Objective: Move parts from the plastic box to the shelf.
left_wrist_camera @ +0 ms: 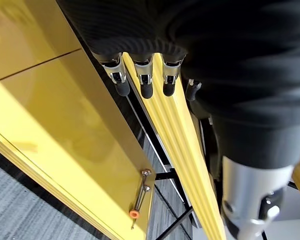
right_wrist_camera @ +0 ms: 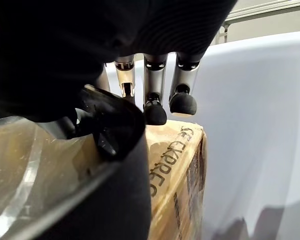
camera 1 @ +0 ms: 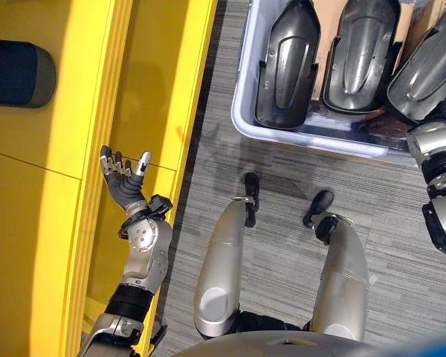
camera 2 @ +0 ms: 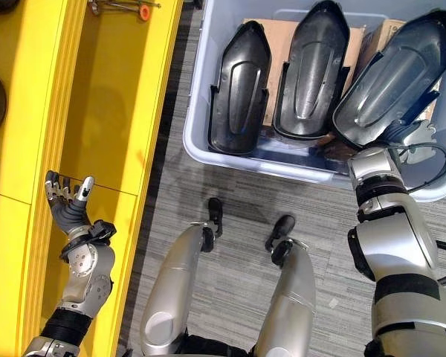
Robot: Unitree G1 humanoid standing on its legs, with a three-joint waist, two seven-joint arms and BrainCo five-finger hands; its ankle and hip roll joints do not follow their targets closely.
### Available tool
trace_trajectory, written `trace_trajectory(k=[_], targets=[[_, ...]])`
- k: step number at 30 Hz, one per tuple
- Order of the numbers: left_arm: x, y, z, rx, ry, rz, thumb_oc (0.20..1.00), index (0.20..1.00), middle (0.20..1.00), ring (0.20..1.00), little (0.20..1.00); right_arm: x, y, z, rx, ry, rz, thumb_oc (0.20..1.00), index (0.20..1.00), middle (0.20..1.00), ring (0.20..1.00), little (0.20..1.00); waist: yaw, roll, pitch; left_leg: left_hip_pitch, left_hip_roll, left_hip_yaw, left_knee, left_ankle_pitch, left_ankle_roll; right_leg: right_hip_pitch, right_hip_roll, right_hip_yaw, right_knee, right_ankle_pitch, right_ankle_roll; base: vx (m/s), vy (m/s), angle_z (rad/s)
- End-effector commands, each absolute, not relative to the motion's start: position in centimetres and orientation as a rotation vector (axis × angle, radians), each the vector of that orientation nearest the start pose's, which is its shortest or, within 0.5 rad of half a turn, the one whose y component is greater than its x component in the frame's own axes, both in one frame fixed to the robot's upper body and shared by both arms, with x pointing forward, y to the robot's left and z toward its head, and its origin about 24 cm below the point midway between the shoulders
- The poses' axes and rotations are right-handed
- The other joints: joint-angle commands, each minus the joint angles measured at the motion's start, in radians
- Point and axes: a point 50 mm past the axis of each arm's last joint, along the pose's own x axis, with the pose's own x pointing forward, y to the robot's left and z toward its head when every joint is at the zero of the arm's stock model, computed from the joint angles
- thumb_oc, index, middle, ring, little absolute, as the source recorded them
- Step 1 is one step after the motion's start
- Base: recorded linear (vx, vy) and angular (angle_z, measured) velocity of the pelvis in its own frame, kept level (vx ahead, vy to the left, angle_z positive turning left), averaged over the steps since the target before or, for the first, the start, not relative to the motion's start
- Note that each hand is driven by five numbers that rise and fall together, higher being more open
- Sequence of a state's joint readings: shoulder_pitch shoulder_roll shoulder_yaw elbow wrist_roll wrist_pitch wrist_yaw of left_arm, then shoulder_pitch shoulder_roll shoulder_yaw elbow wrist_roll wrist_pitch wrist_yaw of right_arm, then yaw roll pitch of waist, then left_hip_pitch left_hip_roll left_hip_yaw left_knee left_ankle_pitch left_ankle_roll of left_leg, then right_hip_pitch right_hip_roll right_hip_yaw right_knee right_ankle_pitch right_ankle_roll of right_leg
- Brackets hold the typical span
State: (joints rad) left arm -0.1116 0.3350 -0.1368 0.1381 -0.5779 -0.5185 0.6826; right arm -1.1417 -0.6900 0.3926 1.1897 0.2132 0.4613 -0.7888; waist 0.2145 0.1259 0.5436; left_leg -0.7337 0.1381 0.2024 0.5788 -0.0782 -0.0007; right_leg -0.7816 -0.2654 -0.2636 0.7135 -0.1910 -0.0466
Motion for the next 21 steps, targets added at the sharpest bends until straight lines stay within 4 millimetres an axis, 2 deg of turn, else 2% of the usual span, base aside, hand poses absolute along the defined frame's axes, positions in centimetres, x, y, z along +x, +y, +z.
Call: trace_trajectory(k=[1,5,8,13,15,21], targets=[[24.9,22.8,8.7,-0.398,-0.417,0.623,1.000,1.000,1.000,1.000,1.000,36.0,-32.5,13.8,-0.668,0.475,-1.025,0.200,0.200,0.200,0.200,0.200,0.019,0.056,-0.024,-0.041,0.002,-0.092,-0.060,0.046,-0.043,-0.006,-0.050,0.013,0.095,0.001,0.067,0.00,0.000,0.00],[24.9,22.7,8.5,-0.400,-0.410,0.622,1.000,1.000,1.000,1.000,1.000,35.7,-32.6,13.9,-0.647,0.423,-1.113,0.200,0.200,0.200,0.200,0.200,0.015,0.057,-0.024,-0.038,0.005,-0.089,-0.062,0.046,-0.043,-0.004,-0.049,0.015,0.093,0.001,0.067,0.00,0.000,0.00],[24.8,22.6,8.4,-0.404,-0.414,0.617,1.000,1.000,1.000,1.000,1.000,35.8,-32.5,14.5,-0.542,0.320,-1.183,0.200,0.200,0.200,0.200,0.200,0.010,0.057,-0.024,-0.026,0.005,-0.087,-0.069,0.045,-0.044,0.007,-0.045,0.017,0.083,0.003,0.068,0.00,0.000,0.00],[24.5,22.9,8.2,-0.414,-0.412,0.627,1.000,1.000,1.000,1.000,1.000,36.5,-31.2,16.3,-0.507,0.071,-1.196,0.200,0.200,0.200,0.200,0.200,-0.007,0.046,-0.024,0.039,0.006,-0.075,-0.104,0.047,-0.052,0.066,-0.028,0.027,0.023,0.018,0.077,0.00,-0.008,-0.02],[24.4,22.9,8.3,-0.413,-0.419,0.629,1.000,1.000,1.000,1.000,1.000,36.5,-30.9,16.6,-0.505,0.021,-1.190,0.200,0.200,0.200,0.200,0.200,-0.014,0.041,-0.024,0.057,0.006,-0.072,-0.114,0.047,-0.054,0.082,-0.024,0.029,0.010,0.021,0.079,-0.01,-0.016,-0.05],[24.4,23.0,8.4,-0.406,-0.426,0.647,1.000,1.000,1.000,1.000,1.000,36.1,-30.1,16.3,-0.505,-0.082,-1.182,0.200,0.200,0.200,0.200,0.200,-0.045,0.018,-0.024,0.162,0.008,-0.050,-0.153,0.043,-0.056,0.173,-0.009,0.043,-0.047,0.031,0.089,0.01,-0.012,-0.04]])
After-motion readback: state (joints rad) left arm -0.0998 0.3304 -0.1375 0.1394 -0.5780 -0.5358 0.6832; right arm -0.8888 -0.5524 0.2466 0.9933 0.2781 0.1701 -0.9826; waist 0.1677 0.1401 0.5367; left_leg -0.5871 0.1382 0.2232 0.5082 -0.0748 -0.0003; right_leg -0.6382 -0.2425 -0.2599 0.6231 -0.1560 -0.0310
